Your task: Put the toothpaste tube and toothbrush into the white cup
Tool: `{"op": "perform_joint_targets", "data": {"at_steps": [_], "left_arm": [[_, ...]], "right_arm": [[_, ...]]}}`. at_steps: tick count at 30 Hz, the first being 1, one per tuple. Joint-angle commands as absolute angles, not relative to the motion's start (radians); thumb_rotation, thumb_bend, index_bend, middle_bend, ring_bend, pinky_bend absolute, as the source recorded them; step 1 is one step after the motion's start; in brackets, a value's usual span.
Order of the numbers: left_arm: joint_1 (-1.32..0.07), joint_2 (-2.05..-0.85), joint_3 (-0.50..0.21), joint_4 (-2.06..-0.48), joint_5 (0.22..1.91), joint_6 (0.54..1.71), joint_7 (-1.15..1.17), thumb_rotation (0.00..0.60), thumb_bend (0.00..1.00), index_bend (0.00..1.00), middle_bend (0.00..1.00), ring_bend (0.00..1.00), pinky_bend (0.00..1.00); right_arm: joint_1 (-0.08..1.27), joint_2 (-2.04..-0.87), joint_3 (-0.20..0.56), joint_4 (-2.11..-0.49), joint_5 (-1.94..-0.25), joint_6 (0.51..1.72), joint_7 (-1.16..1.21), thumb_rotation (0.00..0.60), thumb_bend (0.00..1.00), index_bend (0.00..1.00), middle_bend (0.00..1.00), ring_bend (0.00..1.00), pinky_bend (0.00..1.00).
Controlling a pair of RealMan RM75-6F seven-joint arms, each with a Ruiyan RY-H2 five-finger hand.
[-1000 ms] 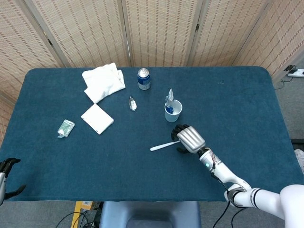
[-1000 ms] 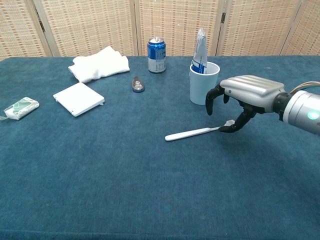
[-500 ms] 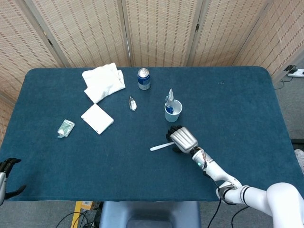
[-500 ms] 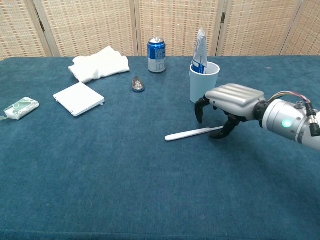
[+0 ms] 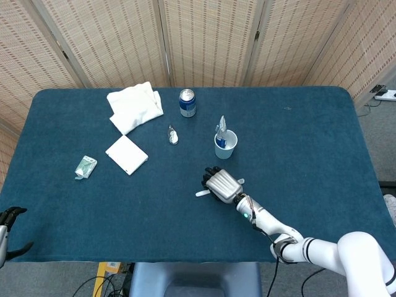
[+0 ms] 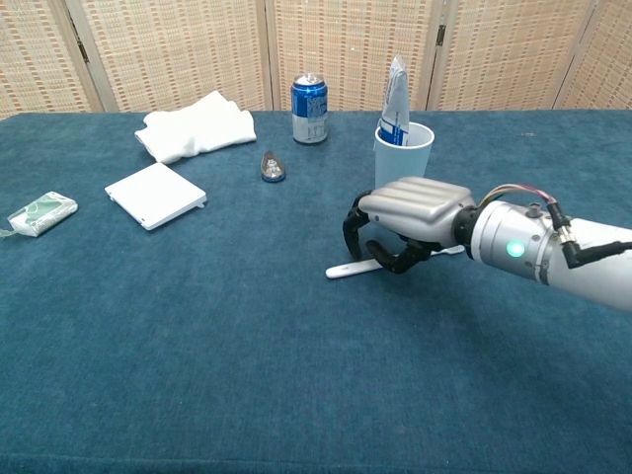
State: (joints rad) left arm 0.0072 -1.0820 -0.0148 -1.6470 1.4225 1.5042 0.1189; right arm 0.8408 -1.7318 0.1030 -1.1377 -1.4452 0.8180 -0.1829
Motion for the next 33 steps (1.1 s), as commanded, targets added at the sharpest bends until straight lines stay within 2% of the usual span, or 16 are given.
{"op": "perform_joint_targets", "data": {"at_steps": [1,12,25,33], "left_arm": [[0.01,-1.083,-0.013,-1.643,1.42,1.503,0.115,0.6,0.19,0.26,0.25,0.27,0.28],[0.019,-1.087,-0.012,-1.625,1.417,1.508,0.097,0.6,0.19,0.26,0.25,0.27,0.28],[0.014,-1.097,-0.011,-1.626,1.43,1.503,0.098,0.6,0.19,0.26,0.25,0.27,0.28],[0.01,-1.098,-0.013,-1.634,1.438,1.503,0.105,0.6,0.19,0.26,0.25,0.27,0.28]], "right_arm": [[0.849,-1.748,0.11,-1.131,-1.434,0.814,-0.194,0.6,0.66,0.46,0.32,0.14,0.24],[0.851,-1.737,0.079,-1.147,-1.468,0.835,-0.209,0.6,0.66,0.46,0.32,0.14,0.22],[0.783,-1.557,-0.059,-1.302,-1.58,0.9,-0.287,0.6,0.66,0.46,0.32,0.14,0.2],[0.736,-1.474,-0.094,-1.325,-1.607,0.953,-0.287,0.6,0.66,0.46,0.32,0.14,0.2]]}}
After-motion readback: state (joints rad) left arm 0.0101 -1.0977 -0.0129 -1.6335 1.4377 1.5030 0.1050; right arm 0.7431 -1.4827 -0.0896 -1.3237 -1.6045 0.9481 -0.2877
